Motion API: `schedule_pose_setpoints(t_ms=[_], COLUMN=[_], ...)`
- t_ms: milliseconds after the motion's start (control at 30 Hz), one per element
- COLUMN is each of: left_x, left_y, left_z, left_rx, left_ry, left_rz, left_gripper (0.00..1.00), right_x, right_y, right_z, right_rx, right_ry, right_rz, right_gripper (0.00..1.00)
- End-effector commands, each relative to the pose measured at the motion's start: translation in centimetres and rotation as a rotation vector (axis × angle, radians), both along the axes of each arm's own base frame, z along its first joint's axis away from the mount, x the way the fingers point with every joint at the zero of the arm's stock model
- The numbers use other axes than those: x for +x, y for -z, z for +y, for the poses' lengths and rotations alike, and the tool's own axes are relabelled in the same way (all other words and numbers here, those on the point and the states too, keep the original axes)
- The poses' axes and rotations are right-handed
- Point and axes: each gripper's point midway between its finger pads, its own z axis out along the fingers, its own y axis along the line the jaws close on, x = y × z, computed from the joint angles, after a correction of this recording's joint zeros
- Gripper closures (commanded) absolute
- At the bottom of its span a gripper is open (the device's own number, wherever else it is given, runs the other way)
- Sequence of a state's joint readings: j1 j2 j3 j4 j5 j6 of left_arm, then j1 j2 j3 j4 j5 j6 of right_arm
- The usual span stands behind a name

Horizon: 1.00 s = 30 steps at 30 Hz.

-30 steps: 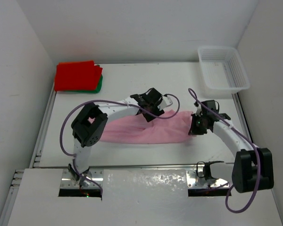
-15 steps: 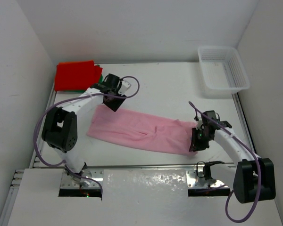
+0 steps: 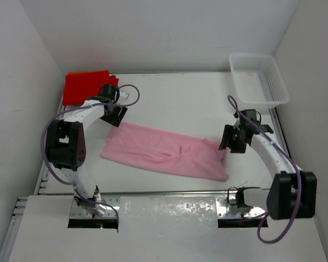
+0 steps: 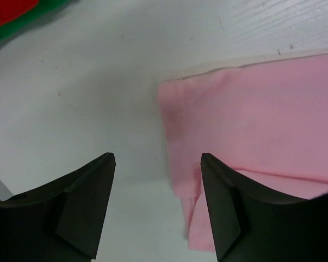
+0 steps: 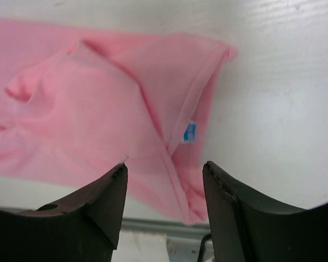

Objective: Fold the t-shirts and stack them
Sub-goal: Fold the other side of the tshirt into a rectangle

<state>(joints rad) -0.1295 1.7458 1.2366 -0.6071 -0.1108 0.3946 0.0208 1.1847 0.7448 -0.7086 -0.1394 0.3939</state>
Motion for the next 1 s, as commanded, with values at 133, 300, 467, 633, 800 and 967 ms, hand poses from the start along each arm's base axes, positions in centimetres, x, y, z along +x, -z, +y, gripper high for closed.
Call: schedule_pose_setpoints(t_ms=[133,300,467,633,800,967], left_x=[1.8,2.1,1.9,3.3,6.4,7.0], left_y=[2.1,4.1,5.7,5.8,4.8,4.0], left_z=[-0.2,-0.3,0.9,1.3,1.5,0.8], left_rx=[-0.080,-0.101,-0.130,-0.172,-0.165,-0.197], left_ry=[-0.005,-0.030,-0.064,-0.072,-0.091,-0.065], left_rz=[-0.011,0.020,0.053,0.052,-0.016,0.009], left_gripper=[0.37,0.43,0.83,1.00,1.00,0.79], right_x=[3.7,5.8,9.0,14.9,21.5,24.1], right_y=[5.0,7.1,8.6,8.4,7.1,6.6], right_z=[-1.5,-1.6,-1.2,-1.2,-1.1,-1.2], right_rx=[-0.046,-0.013,0.014,0.019,0.033,0.018], right_ry=[0.100,0.107,0.100,0.092,0.084,0.003], right_rz=[0.046,0.080,0.092,0.039,-0.031,-0.039], right_gripper=[0.44,0.48,0.83,0.94,0.94,0.75])
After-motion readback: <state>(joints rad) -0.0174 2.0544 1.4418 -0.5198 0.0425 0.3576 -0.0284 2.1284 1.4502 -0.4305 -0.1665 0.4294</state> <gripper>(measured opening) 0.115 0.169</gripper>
